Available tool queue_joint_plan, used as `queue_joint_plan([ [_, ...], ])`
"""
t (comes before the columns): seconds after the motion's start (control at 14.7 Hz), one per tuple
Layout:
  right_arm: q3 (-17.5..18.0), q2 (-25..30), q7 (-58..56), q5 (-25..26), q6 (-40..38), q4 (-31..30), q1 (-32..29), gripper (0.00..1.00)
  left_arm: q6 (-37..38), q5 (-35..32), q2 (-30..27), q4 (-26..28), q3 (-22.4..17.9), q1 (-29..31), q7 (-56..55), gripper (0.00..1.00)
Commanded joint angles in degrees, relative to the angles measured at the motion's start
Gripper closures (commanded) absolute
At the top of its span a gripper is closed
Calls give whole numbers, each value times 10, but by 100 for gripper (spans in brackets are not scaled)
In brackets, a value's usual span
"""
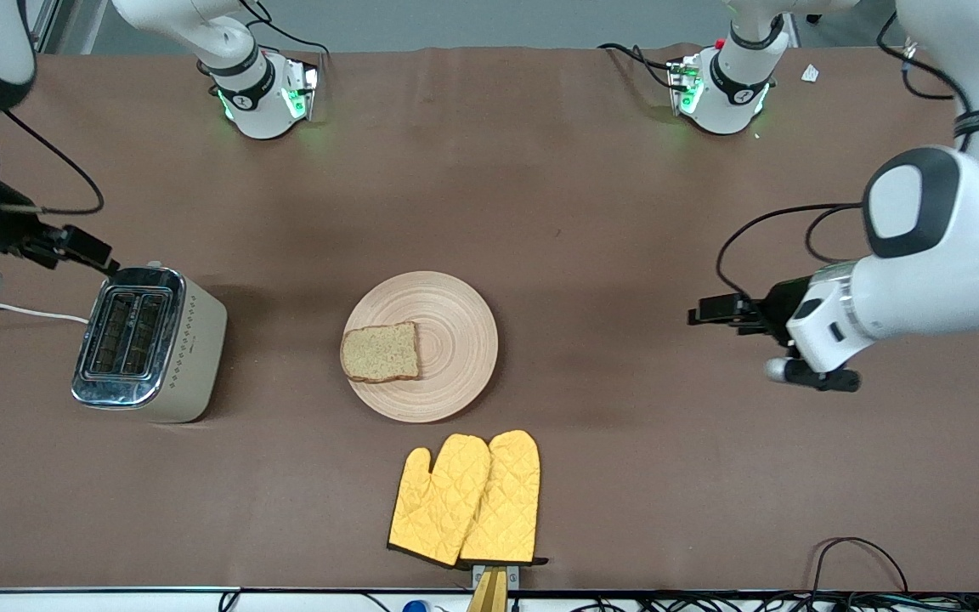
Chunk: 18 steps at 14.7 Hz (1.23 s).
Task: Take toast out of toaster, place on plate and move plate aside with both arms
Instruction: 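Reach the left gripper to the wooden plate's rim while the right gripper retracts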
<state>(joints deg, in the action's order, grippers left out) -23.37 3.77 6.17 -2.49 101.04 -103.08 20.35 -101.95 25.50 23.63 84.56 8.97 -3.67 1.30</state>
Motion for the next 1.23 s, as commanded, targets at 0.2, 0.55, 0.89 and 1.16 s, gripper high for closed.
queue_joint_plan([
  [0.2,6,28,3,49,-49,57,3,0,-184,74,84,38,97,-2,61,8],
  [0.55,7,25,9,50,-64,89,10,0,-308,76,185,38,184,-2,103,24],
  [0.89,113,-4,3,47,-67,122,-112,0,-360,184,250,38,201,-15,211,37],
  [1.16,273,-5,2,44,-66,123,-273,0,-362,340,283,38,200,-33,341,44],
])
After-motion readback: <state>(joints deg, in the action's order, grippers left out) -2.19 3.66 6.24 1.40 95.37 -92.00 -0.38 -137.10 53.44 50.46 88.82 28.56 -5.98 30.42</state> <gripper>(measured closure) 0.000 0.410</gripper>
